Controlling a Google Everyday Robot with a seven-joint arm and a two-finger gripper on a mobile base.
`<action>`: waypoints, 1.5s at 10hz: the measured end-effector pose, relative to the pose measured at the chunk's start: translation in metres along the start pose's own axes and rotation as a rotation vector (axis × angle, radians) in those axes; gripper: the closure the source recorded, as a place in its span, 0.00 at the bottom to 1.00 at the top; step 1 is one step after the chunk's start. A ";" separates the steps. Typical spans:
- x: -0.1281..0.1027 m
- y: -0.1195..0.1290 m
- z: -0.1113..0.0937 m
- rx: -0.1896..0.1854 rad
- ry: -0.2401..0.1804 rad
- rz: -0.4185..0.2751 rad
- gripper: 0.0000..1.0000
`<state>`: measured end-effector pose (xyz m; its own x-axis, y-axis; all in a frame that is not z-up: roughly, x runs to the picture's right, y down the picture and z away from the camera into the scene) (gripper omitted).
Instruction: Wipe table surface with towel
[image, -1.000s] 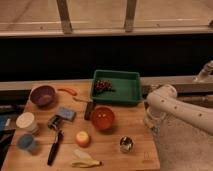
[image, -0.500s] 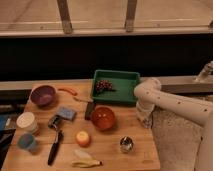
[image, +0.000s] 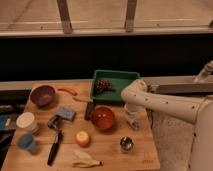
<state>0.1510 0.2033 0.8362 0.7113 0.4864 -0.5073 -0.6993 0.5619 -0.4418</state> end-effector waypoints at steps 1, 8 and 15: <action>0.007 0.015 0.000 -0.010 -0.003 -0.009 1.00; 0.065 0.030 -0.003 0.069 0.054 0.078 1.00; 0.001 -0.033 -0.015 0.113 0.023 0.079 1.00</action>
<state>0.1740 0.1749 0.8392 0.6518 0.5177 -0.5543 -0.7398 0.5949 -0.3144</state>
